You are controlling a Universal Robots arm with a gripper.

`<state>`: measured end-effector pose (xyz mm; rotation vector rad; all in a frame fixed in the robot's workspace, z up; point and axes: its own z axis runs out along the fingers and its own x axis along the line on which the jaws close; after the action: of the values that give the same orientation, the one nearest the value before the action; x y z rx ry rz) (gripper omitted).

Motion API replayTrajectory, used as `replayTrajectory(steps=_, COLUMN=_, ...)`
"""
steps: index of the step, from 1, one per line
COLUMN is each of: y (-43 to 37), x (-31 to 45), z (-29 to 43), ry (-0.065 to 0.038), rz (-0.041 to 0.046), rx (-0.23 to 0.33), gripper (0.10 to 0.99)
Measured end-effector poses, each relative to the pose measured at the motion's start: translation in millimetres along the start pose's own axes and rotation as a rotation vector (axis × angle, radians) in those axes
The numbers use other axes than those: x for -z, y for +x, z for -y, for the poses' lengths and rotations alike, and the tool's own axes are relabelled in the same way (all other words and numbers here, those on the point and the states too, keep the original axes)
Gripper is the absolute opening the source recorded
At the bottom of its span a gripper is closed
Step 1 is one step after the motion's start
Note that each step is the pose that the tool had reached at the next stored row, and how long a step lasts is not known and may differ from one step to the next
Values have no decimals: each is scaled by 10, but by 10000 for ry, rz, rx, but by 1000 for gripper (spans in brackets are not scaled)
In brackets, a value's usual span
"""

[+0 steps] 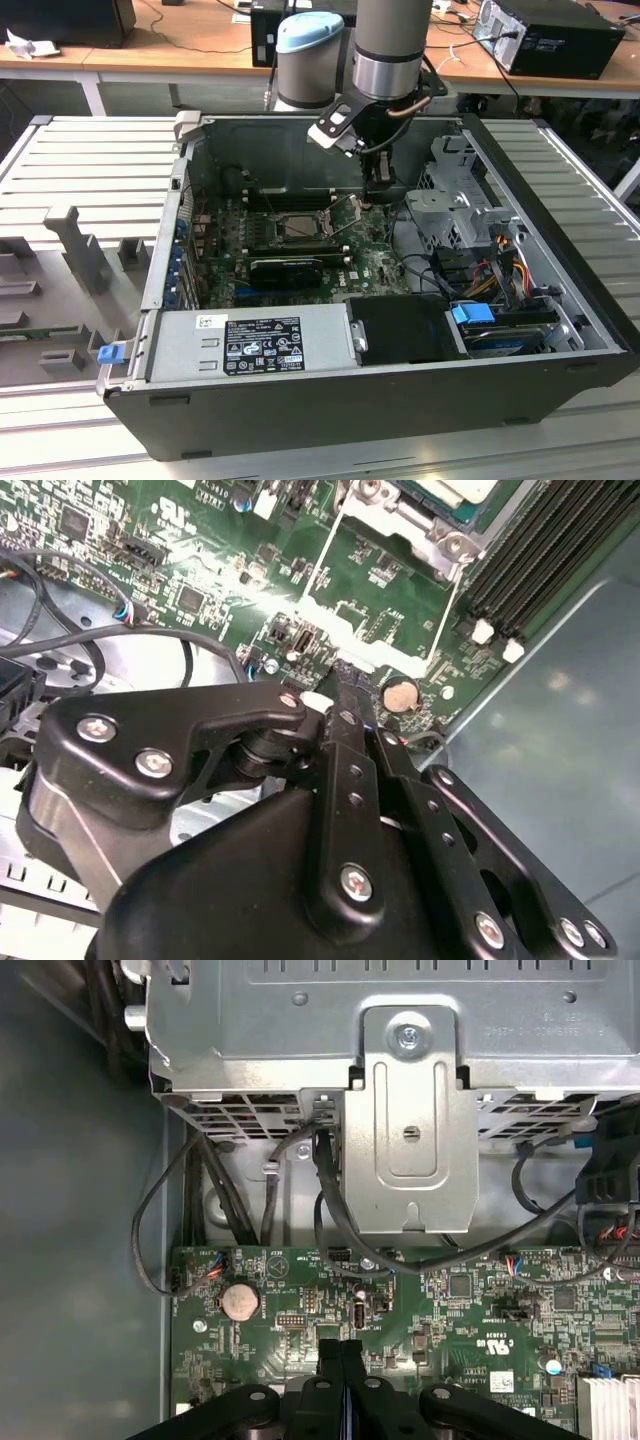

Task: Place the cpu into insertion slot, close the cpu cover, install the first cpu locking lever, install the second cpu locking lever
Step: 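Close the cpu cover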

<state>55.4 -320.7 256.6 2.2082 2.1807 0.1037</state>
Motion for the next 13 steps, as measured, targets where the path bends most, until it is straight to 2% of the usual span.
replayTrajectory(steps=2, y=0, x=-38, z=-35, ry=0, rz=1, rx=1, gripper=106)
replayTrajectory(steps=4, y=1, x=-98, z=-41, ry=0, rz=0, rx=9, gripper=106)
replayTrajectory(steps=6, y=1, x=-106, z=-31, ry=1, rz=1, rx=11, gripper=106)
replayTrajectory(steps=9, y=2, x=-105, z=29, ry=7, rz=2, rx=13, gripper=106)
replayTrajectory(steps=13, y=2, x=-105, z=44, ry=7, rz=0, rx=13, gripper=106)
